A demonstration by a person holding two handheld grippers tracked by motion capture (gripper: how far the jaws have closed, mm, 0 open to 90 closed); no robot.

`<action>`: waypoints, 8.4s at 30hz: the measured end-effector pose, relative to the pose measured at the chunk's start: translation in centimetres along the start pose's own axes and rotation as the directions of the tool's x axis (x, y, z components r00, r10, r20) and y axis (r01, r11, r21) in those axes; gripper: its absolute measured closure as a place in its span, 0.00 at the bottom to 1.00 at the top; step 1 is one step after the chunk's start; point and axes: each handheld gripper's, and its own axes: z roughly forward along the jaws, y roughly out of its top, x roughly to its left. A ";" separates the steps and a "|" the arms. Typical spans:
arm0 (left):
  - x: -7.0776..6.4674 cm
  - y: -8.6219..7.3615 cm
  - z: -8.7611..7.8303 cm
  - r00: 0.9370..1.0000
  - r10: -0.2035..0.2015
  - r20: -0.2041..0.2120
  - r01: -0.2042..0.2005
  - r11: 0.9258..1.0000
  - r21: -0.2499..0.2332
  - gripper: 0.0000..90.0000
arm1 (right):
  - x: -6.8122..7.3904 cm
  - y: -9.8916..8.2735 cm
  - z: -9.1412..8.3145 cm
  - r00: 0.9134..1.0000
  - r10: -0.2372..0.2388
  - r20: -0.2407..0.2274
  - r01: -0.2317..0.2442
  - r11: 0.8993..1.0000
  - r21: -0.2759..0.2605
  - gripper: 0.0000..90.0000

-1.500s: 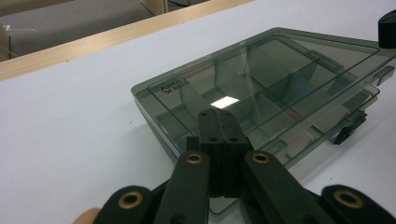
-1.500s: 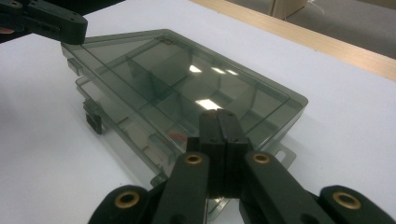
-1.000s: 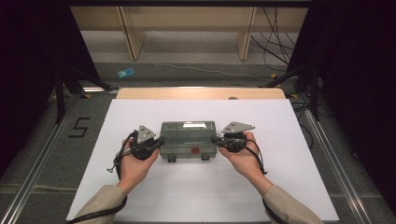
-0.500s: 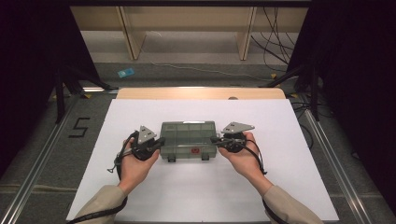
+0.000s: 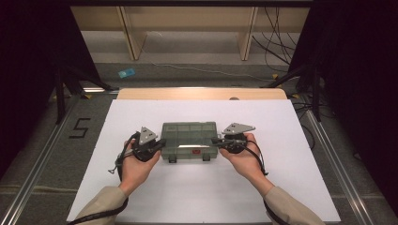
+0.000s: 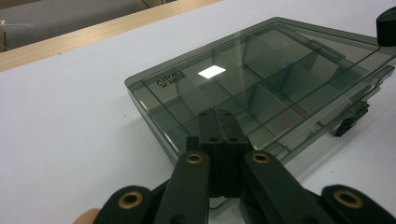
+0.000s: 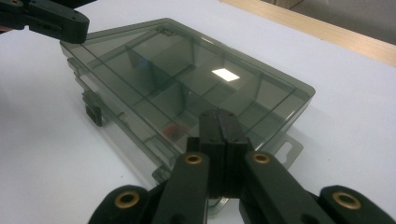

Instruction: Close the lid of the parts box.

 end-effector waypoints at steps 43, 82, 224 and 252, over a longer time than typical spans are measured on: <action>-0.1 -0.3 0.4 0.999 0.027 0.018 -0.028 0.999 0.044 1.00 | -0.1 -0.4 0.3 1.000 0.011 0.003 -0.011 1.000 0.023 1.00; -0.5 -0.5 0.8 0.999 0.034 0.034 -0.036 0.996 0.083 1.00 | -0.2 -0.9 0.8 1.000 0.027 0.004 -0.027 0.998 0.048 1.00; -3.7 -4.4 -7.3 0.959 -0.205 0.194 0.242 0.951 -0.192 0.00 | 0.2 -7.3 -10.8 1.000 -0.002 -0.024 -0.005 0.966 -0.260 0.18; -2.6 -4.0 -6.6 0.990 0.000 0.144 0.032 0.975 -0.221 0.02 | 0.2 -7.7 -11.1 1.000 0.012 -0.021 -0.017 0.962 -0.273 0.18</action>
